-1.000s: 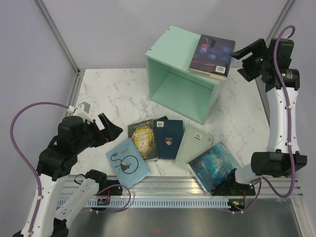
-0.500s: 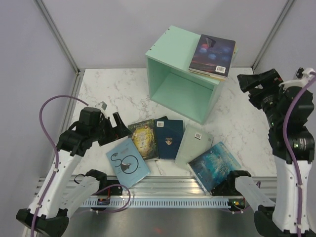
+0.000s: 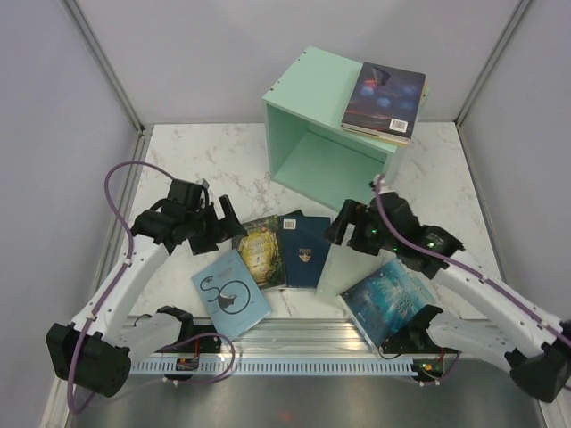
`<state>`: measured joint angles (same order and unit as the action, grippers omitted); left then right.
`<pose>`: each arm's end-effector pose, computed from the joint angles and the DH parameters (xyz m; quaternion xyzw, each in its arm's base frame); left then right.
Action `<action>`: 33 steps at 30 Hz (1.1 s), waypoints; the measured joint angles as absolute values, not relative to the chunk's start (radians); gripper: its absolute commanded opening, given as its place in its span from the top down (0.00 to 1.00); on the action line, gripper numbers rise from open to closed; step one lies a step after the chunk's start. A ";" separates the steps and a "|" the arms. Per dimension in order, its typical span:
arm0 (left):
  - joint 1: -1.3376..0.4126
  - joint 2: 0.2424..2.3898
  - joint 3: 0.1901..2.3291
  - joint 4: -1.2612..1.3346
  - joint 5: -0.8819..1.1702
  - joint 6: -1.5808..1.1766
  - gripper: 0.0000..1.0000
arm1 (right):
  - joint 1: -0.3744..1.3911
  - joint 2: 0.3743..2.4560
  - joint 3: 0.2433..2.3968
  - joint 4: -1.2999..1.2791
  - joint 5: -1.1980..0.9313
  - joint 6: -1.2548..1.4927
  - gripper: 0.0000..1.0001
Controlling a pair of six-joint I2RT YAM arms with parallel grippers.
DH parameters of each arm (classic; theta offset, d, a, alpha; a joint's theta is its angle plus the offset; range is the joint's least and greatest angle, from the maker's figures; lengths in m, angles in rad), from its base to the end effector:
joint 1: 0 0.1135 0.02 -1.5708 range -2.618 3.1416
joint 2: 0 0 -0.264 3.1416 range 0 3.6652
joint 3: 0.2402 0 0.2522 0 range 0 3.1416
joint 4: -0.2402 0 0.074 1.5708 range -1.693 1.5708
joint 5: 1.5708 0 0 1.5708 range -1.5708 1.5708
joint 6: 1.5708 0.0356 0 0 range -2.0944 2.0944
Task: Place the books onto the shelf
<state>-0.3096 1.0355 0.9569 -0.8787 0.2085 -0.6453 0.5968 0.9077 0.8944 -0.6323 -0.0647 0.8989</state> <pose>0.1853 -0.0670 0.2922 -0.1274 0.9401 -0.2261 0.2212 0.1565 0.1091 0.3124 0.1203 0.8864 0.3246 0.3073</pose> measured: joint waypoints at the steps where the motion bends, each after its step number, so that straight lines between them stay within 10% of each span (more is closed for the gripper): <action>1: -0.309 1.042 0.953 -0.878 0.205 -0.650 0.00 | 0.704 0.964 0.899 -0.610 -0.026 0.902 0.09; 33: -0.067 1.234 0.752 -0.803 0.197 -0.671 0.00 | 1.153 1.645 0.622 0.432 -0.276 1.345 0.14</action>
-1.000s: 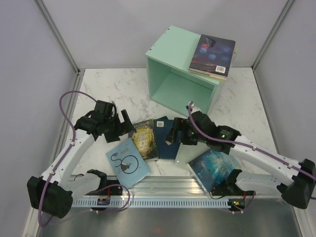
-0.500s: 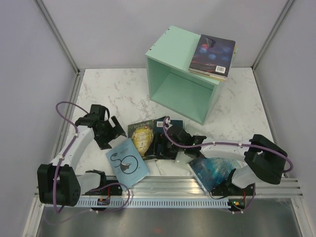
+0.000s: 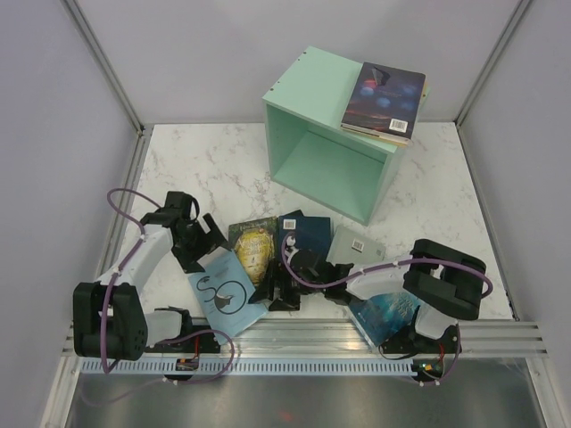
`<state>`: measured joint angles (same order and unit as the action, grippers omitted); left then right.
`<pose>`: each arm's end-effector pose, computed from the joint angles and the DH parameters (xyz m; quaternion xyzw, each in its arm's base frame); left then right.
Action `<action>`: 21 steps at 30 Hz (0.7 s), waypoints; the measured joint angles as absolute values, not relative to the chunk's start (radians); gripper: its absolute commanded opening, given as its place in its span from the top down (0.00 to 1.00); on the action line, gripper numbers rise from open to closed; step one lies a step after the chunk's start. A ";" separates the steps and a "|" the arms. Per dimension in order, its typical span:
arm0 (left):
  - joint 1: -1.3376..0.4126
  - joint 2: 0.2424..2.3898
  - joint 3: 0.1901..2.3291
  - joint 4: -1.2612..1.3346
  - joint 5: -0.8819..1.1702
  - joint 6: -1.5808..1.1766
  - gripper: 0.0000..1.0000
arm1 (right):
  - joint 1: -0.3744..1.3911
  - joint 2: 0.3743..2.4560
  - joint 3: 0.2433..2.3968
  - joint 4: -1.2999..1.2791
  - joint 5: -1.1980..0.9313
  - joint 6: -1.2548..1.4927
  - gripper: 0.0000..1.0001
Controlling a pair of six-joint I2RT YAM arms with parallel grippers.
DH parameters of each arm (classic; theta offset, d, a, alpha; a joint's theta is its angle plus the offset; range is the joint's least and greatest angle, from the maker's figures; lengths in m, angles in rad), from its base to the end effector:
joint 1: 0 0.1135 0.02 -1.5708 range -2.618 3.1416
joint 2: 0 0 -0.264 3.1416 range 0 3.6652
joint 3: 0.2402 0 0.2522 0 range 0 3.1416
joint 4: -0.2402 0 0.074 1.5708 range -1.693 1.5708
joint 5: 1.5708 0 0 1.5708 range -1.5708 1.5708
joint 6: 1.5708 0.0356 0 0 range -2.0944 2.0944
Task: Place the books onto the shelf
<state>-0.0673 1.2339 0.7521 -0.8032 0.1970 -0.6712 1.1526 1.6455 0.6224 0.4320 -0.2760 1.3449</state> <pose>0.2074 -0.0210 0.1978 -0.2795 0.9446 -0.1419 0.0970 0.1164 0.2857 0.1386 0.0195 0.8762 0.4805 0.0324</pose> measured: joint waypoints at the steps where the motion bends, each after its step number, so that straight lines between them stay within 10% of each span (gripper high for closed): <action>1: -0.067 1.239 0.750 -0.802 0.200 -0.671 0.00 | 1.161 1.657 0.622 0.455 -0.275 1.354 0.15; 8: -0.067 1.251 0.742 -0.784 0.221 -0.671 0.00 | 1.199 1.761 0.610 0.668 -0.264 1.422 0.43; 14: -0.067 1.251 0.741 -0.775 0.234 -0.665 0.00 | 1.213 1.840 0.602 0.787 -0.262 1.464 0.97; 21: -0.061 1.238 0.741 -0.775 0.245 -0.649 0.00 | 1.214 1.782 0.639 0.701 -0.264 1.415 1.00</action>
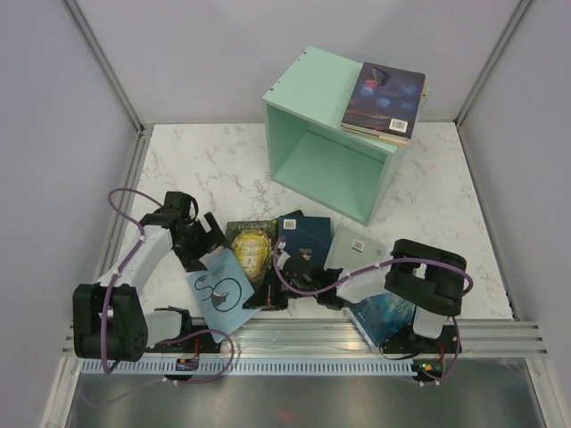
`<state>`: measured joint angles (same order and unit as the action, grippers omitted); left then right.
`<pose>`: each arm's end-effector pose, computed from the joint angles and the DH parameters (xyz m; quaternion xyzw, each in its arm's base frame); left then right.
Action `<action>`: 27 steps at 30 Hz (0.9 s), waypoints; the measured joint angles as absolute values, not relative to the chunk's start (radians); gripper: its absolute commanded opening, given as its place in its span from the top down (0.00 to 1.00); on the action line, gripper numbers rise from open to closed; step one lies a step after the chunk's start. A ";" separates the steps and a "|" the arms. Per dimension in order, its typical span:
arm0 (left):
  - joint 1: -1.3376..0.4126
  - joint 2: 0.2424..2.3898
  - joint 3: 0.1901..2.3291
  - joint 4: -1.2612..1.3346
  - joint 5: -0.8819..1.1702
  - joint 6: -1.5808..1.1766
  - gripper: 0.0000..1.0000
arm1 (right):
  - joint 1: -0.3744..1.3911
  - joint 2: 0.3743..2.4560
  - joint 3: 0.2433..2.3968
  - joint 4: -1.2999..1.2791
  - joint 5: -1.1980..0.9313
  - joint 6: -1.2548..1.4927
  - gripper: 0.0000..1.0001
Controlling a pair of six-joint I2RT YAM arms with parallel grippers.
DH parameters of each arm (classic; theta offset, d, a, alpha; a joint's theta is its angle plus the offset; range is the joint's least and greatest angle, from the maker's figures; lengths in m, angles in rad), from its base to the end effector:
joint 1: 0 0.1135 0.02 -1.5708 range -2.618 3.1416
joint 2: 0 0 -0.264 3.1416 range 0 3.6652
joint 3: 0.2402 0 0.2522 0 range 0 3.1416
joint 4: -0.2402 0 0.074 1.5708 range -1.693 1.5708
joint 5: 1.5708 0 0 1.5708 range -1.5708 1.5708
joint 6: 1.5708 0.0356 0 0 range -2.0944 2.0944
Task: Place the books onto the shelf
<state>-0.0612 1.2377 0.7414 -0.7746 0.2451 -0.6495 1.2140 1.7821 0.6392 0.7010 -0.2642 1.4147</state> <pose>0.2088 -0.0215 0.1954 -0.2670 0.9445 -0.1649 0.0970 0.1064 0.3121 0.1273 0.0138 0.8404 0.5412 0.0269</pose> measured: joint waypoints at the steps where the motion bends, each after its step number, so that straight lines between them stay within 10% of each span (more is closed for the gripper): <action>1: -0.059 1.226 0.742 -0.777 0.243 -0.642 0.00 | 1.213 1.753 0.659 0.631 -0.262 1.389 1.00; 14: -0.052 1.047 0.949 -0.905 0.068 -0.585 0.00 | 1.003 1.450 0.907 -0.124 -0.203 1.217 1.00; 27: -0.047 0.945 0.857 -0.916 0.027 -0.585 0.00 | 0.865 1.608 1.753 -0.424 -0.210 1.137 1.00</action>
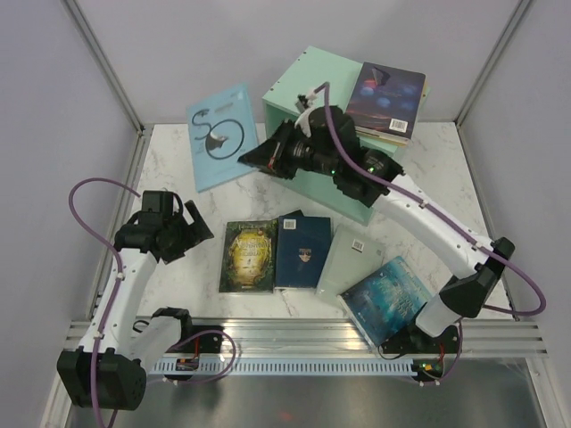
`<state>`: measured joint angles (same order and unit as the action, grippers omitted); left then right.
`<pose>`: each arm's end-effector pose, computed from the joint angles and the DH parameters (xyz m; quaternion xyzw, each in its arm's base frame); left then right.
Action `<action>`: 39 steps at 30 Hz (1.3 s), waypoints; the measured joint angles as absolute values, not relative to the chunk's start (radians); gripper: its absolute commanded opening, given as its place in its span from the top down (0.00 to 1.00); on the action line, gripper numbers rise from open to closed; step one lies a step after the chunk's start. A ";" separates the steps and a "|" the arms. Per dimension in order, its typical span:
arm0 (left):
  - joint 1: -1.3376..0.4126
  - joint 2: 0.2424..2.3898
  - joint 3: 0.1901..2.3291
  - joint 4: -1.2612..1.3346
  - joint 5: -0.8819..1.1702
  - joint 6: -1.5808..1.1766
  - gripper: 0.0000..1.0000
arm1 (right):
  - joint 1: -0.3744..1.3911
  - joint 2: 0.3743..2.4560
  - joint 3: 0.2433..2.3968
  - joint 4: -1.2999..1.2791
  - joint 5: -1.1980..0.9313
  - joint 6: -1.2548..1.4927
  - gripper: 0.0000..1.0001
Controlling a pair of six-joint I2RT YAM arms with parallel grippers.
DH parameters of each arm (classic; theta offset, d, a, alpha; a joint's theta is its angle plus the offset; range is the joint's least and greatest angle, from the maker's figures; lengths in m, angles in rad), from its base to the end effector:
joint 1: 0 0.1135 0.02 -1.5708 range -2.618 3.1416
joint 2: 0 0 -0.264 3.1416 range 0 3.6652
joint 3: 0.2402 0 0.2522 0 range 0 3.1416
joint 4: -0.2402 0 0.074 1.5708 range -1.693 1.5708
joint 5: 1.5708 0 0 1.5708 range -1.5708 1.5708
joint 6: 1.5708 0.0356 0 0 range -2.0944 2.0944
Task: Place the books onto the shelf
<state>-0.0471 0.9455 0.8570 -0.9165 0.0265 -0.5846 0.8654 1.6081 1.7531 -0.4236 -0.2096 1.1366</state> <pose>0.1733 -0.0091 0.2732 -0.2514 0.9267 -0.0988 0.2614 0.2331 0.2851 0.4422 0.0449 0.7953 0.5492 0.2527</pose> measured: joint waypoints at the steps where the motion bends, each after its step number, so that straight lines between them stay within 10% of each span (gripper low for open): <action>1: -0.047 0.944 0.857 -0.916 0.027 -0.585 0.00 | 0.844 1.608 1.784 -0.431 -0.209 1.143 1.00; 17: -0.047 0.941 0.844 -0.905 0.030 -0.583 0.00 | 0.176 1.480 1.950 -0.655 -0.109 1.227 1.00; 39: -0.047 0.941 0.844 -0.891 0.052 -0.582 0.00 | 0.084 1.423 1.833 -0.752 -0.262 1.232 1.00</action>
<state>-0.0471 0.9413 0.8436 -0.8913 0.0517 -0.5823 0.0837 1.4231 1.8328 -0.7517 -0.2619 1.2324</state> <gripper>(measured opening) 0.997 0.096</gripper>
